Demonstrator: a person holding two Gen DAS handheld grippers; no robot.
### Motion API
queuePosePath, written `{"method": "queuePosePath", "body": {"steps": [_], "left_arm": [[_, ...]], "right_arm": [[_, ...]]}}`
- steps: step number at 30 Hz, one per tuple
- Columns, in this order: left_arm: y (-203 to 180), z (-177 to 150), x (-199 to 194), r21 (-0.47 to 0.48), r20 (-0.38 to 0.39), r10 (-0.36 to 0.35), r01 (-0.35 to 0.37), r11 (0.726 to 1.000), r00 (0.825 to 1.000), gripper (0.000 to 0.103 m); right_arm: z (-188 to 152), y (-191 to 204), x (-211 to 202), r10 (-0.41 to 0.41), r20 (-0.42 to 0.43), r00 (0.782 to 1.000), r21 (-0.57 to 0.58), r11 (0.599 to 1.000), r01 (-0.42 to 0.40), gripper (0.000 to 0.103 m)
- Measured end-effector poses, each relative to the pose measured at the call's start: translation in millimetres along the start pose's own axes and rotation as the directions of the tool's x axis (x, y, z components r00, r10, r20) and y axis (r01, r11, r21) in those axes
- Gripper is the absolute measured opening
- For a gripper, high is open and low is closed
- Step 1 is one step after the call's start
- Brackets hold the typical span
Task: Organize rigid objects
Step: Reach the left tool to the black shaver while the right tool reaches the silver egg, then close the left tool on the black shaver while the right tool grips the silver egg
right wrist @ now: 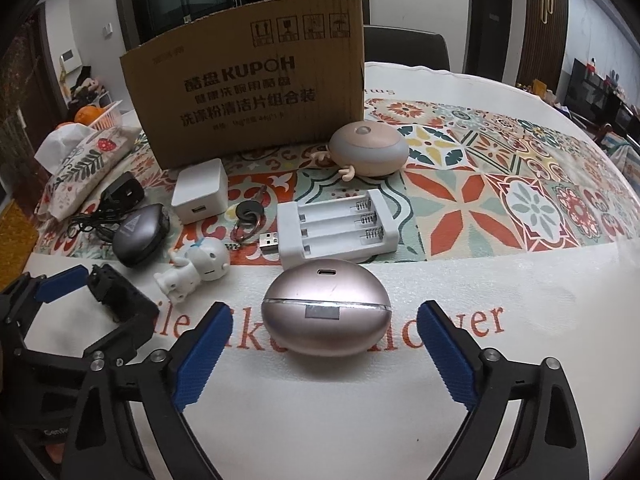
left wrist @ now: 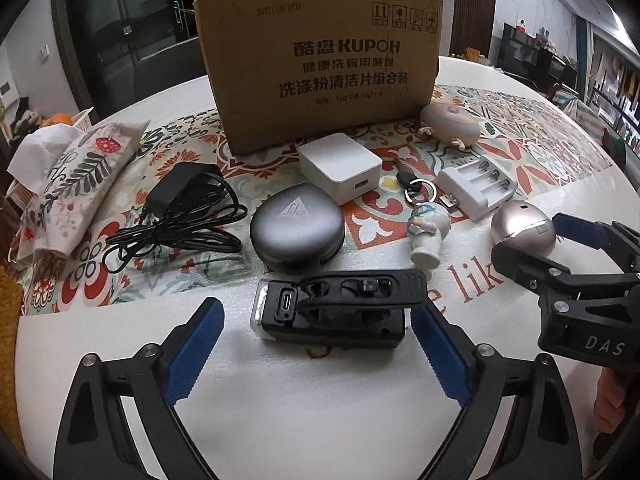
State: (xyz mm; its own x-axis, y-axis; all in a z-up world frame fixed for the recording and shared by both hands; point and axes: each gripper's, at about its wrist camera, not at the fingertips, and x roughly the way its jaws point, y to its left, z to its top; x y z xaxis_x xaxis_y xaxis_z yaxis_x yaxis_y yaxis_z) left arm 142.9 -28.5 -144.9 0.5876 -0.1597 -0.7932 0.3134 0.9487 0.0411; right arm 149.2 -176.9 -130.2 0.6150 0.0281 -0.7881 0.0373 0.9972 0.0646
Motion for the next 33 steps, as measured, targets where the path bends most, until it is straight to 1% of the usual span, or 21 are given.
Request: {"method": "queuePosePath", "body": {"steps": [3, 4, 6, 7, 8, 11, 13, 17, 23, 33], "left_arm": [[0.7, 1.5, 2.4, -0.005, -0.003, -0.01, 0.01, 1.0, 1.0, 0.086], [0.7, 1.8, 3.3, -0.006, -0.005, -0.011, 0.011, 1.0, 1.0, 0.082], [0.7, 1.8, 4.8, -0.008, -0.013, -0.023, 0.023, 1.0, 1.0, 0.079], [0.5, 1.6, 5.4, -0.01, -0.017, -0.028, 0.028, 1.0, 0.999, 0.076], [0.4, 1.1, 6.0, -0.011, -0.022, -0.033, 0.033, 0.999, 0.999, 0.075], [0.5, 0.6, 5.8, -0.02, -0.018, -0.037, 0.036, 0.999, 0.999, 0.073], [0.3, 0.2, 5.4, -0.025, -0.016, -0.034, 0.033, 0.999, 0.999, 0.073], [1.3, -1.4, 4.2, -0.047, -0.015, -0.028, 0.028, 0.998, 0.999, 0.073], [2.2, -3.5, -4.3, -0.078, -0.004, -0.035, 0.035, 0.996, 0.999, 0.073], [3.0, 1.3, -33.4, -0.098, 0.065, -0.003, 0.01, 0.995, 0.998, 0.073]], "right_arm": [[0.4, -0.2, 4.5, 0.007, -0.01, 1.0, 0.003, 1.0, -0.007, 0.091], [0.4, -0.3, 5.8, 0.009, -0.016, 1.0, 0.003, 1.0, -0.009, 0.089], [0.2, -1.1, 9.2, 0.014, -0.026, 1.0, 0.006, 1.0, -0.014, 0.084], [-0.1, -1.4, 10.4, 0.016, -0.031, 0.999, 0.008, 1.0, -0.016, 0.083], [-0.3, -0.9, 9.8, 0.009, -0.023, 1.0, 0.003, 1.0, -0.009, 0.082], [-0.5, -0.9, 9.9, 0.002, -0.018, 1.0, -0.003, 1.0, -0.002, 0.075], [-1.0, -0.8, 9.3, -0.006, -0.01, 1.0, -0.008, 1.0, 0.006, 0.067], [-2.0, -0.6, 8.1, -0.013, -0.004, 1.0, -0.014, 1.0, 0.013, 0.067], [-2.4, -1.2, -0.7, 0.001, 0.013, 1.0, -0.011, 1.0, 0.0, 0.067], [-0.8, 3.1, -23.3, 0.009, 0.07, 0.998, -0.022, 1.0, -0.008, 0.067]]}}
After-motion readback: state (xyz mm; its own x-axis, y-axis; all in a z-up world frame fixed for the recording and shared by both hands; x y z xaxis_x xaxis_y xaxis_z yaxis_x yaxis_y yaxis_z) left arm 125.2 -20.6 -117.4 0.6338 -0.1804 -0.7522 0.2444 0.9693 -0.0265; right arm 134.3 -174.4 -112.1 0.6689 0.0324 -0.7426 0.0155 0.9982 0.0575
